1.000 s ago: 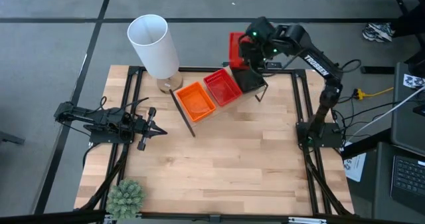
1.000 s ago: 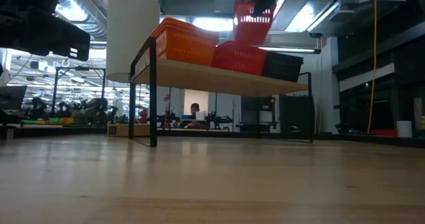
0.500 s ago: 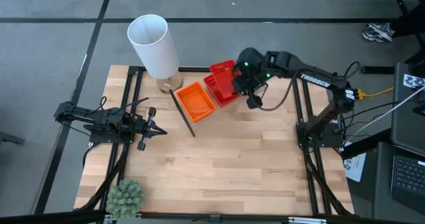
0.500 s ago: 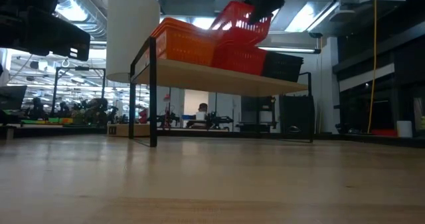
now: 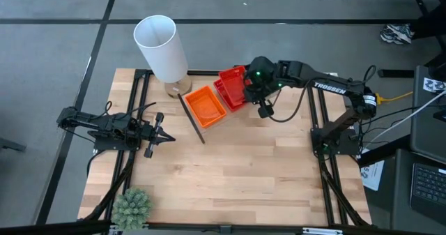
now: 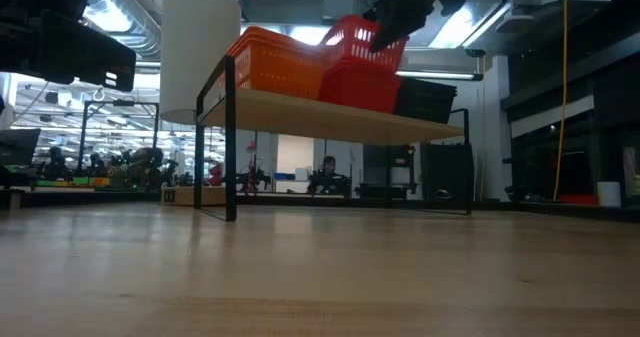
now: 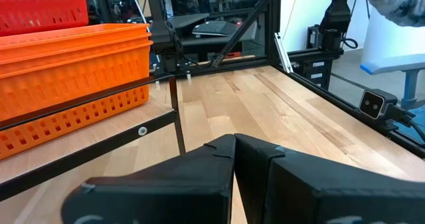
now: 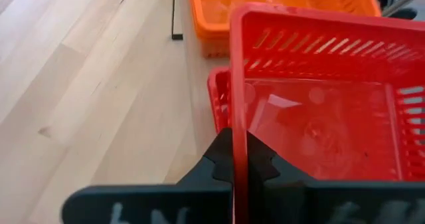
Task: Stack baskets on shelf by color
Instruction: Stack the red basket on top of the other stacked red baskets on the shelf, then return to Home Position
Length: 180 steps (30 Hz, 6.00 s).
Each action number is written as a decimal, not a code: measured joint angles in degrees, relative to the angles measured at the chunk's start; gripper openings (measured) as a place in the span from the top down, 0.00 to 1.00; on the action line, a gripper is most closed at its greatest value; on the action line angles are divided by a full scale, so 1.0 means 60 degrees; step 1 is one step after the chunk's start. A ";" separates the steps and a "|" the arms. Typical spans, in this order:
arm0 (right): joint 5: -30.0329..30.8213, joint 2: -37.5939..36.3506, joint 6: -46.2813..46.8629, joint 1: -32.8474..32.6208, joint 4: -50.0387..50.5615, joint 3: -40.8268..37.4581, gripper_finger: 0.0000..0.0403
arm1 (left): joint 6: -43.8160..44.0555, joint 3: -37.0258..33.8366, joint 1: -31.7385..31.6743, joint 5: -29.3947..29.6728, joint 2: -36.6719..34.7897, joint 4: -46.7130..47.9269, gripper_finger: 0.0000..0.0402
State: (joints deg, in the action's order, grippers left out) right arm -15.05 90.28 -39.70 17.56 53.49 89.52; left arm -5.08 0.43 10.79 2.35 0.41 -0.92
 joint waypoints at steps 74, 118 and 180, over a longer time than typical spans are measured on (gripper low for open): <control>0.2623 0.0144 0.7337 -0.4122 -0.3142 -0.4198 0.76 | 0.0000 0.0000 0.0000 -0.0015 0.0001 -0.0001 1.00; 0.2416 -0.4870 0.9560 -0.7000 -0.8308 -1.0939 0.76 | 0.0004 0.0000 -0.0003 -0.0015 0.0002 -0.0001 1.00; 0.2328 -1.2189 0.9540 -0.5056 -0.6896 -1.3109 0.76 | 0.0011 0.0000 -0.0002 -0.0015 -0.0001 0.0001 1.00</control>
State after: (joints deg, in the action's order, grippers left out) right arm -1.08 17.15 17.54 -12.77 12.11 10.86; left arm -5.02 0.43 10.78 2.26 0.41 -0.92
